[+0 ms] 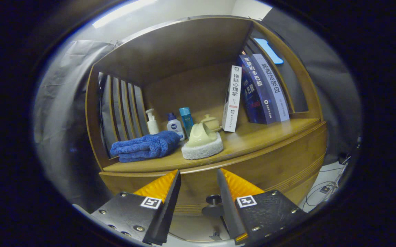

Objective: Pull open the drawer, take out the items inside it, and place them on the countertop above the cabinet.

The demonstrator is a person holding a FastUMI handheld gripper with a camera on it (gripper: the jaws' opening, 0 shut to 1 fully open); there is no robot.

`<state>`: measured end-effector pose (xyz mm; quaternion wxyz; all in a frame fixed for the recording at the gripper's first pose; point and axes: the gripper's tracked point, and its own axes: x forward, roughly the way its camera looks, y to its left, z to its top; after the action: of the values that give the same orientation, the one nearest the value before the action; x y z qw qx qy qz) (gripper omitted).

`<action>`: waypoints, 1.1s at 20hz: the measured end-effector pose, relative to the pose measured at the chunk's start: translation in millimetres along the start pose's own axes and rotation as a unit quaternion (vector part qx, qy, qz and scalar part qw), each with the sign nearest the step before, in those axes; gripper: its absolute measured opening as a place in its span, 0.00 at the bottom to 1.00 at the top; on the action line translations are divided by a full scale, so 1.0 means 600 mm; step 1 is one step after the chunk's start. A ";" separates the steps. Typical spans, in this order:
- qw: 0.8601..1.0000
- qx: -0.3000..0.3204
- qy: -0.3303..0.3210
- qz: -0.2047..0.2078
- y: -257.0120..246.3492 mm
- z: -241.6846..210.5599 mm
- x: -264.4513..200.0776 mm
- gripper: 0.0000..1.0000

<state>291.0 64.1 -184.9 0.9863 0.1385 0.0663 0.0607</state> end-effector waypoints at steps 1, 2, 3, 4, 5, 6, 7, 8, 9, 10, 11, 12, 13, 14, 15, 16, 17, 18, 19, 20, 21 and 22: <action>1.000 0.008 -0.002 0.000 0.001 0.001 0.000 0.65; 1.000 0.013 -0.003 0.000 0.001 0.000 -0.001 0.65; 1.000 0.012 -0.001 -0.003 0.000 0.000 -0.003 0.65; 1.000 0.008 0.000 -0.008 -0.004 -0.002 -0.007 0.66; 1.000 0.004 -0.003 -0.008 -0.002 0.004 -0.013 0.68; 1.000 0.002 -0.008 -0.006 -0.001 0.009 -0.016 0.70; 1.000 0.003 -0.012 -0.010 -0.006 0.015 -0.020 0.70; 1.000 0.004 -0.016 -0.014 -0.010 0.018 -0.028 0.70; 1.000 0.005 -0.019 -0.018 -0.013 0.022 -0.032 0.70; 1.000 0.004 -0.021 -0.023 -0.016 0.025 -0.037 0.70; 0.999 0.002 -0.022 -0.026 -0.018 0.028 -0.043 0.70; 0.999 0.000 -0.022 -0.029 -0.018 0.030 -0.048 0.70; 0.999 -0.004 -0.023 -0.031 -0.020 0.032 -0.053 0.70; 0.999 -0.007 -0.023 -0.033 -0.021 0.036 -0.059 0.70; 0.999 -0.011 -0.022 -0.036 -0.021 0.039 -0.065 0.70; 0.999 -0.014 -0.020 -0.039 -0.021 0.041 -0.071 0.70; 0.999 -0.017 -0.021 -0.041 -0.020 0.045 -0.081 0.70; 0.999 -0.019 -0.023 -0.042 -0.019 0.051 -0.087 0.70; 0.998 -0.021 -0.026 -0.044 -0.017 0.056 -0.094 0.70; 0.998 -0.026 -0.028 -0.046 -0.017 0.062 -0.101 0.70; 0.998 -0.032 -0.029 -0.050 -0.015 0.070 -0.110 0.70; 0.997 -0.039 -0.032 -0.053 -0.016 0.080 -0.117 0.70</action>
<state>229.9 32.6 -133.8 0.9944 0.0980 0.0393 0.0062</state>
